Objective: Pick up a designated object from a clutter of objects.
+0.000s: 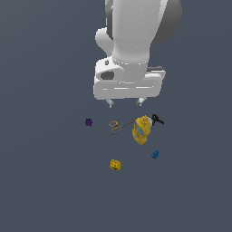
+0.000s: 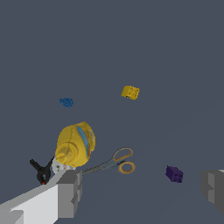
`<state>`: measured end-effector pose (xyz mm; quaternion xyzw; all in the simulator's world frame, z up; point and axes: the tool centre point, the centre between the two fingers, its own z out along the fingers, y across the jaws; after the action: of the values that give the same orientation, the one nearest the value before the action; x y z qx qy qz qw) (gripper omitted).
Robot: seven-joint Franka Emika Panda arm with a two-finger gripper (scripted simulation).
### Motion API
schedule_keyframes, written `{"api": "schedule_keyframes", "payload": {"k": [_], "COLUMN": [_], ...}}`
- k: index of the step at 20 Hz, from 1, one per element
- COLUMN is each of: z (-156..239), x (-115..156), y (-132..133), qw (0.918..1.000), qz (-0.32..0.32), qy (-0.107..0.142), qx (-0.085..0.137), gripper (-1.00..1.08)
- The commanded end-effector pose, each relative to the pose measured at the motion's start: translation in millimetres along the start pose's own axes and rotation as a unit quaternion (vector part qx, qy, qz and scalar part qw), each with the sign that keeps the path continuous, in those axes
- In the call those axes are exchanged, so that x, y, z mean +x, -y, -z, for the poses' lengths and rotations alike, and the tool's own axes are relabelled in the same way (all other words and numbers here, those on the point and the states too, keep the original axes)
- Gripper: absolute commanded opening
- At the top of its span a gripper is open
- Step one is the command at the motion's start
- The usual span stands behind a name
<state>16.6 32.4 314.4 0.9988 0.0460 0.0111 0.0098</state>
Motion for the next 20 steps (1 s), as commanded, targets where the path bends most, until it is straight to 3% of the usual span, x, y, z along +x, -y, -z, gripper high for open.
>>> {"api": "schedule_keyframes", "payload": {"k": [1, 10, 20], "z": [-4.8, -33.4, -78.7], "x": [3.9, 26.8, 55.7], "y": [-1.1, -7.0, -15.5], "qw": [0.9999, 0.9945, 0.9731], "qz": [0.015, 0.104, 0.23], "qy": [0.001, 0.003, 0.006], "qx": [-0.001, -0.003, -0.004], "gripper": [1.0, 1.0, 1.0]}}
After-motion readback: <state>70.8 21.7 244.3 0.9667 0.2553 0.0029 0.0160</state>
